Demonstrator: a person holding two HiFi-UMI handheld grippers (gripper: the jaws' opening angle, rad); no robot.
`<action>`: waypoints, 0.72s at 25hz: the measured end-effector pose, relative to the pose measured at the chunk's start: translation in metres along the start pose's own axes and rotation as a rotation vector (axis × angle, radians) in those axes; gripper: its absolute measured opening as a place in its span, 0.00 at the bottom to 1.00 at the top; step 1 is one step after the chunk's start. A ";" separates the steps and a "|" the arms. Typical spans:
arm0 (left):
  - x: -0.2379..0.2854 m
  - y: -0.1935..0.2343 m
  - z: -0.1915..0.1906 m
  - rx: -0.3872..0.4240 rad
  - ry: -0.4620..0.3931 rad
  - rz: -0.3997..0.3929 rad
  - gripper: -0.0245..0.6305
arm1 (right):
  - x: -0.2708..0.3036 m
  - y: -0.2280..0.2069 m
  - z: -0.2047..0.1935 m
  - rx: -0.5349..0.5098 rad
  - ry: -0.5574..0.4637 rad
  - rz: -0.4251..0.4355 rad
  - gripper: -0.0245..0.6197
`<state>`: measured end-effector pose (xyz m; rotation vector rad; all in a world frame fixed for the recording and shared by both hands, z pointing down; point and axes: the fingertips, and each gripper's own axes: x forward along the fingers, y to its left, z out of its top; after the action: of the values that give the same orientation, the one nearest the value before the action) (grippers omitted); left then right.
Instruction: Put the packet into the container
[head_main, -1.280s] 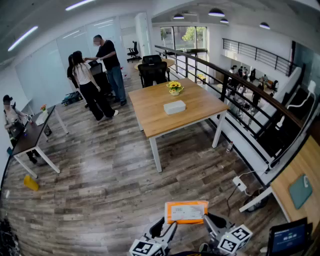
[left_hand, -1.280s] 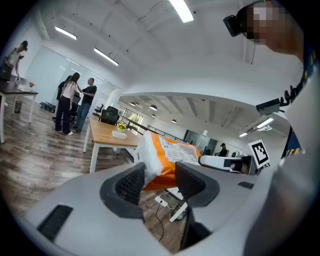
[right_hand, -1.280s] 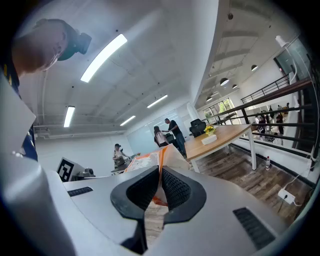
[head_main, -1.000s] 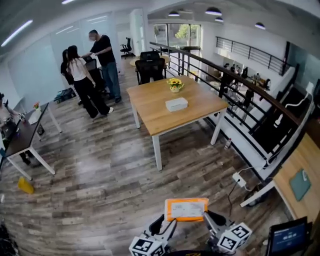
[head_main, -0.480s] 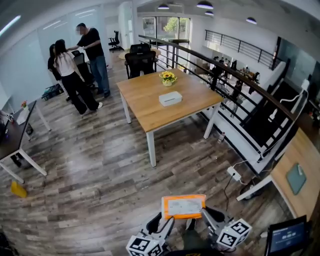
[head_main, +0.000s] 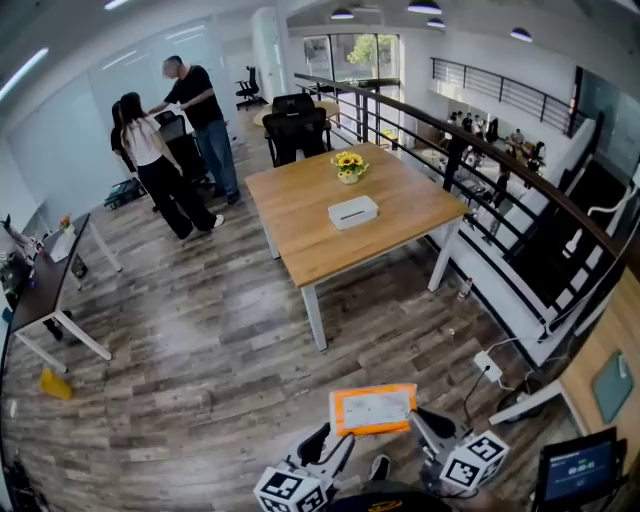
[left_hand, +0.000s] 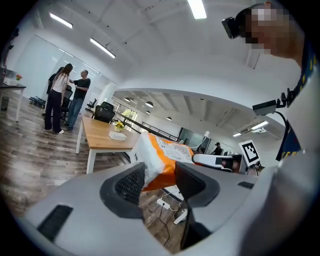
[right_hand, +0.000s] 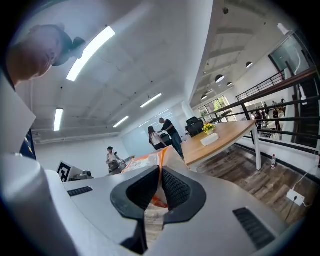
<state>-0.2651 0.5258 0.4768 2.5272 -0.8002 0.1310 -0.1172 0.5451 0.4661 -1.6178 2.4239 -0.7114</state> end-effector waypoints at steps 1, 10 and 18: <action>0.011 -0.001 0.004 -0.003 -0.003 -0.007 0.33 | 0.002 -0.010 0.008 -0.002 -0.001 0.007 0.08; 0.113 -0.004 0.033 -0.001 0.007 -0.048 0.33 | 0.030 -0.111 0.057 0.001 0.014 0.027 0.08; 0.143 0.013 0.044 0.009 0.029 -0.064 0.33 | 0.050 -0.124 0.084 0.028 -0.042 0.055 0.07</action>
<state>-0.1572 0.4221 0.4764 2.5503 -0.7079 0.1497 -0.0037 0.4359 0.4561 -1.5339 2.4075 -0.6919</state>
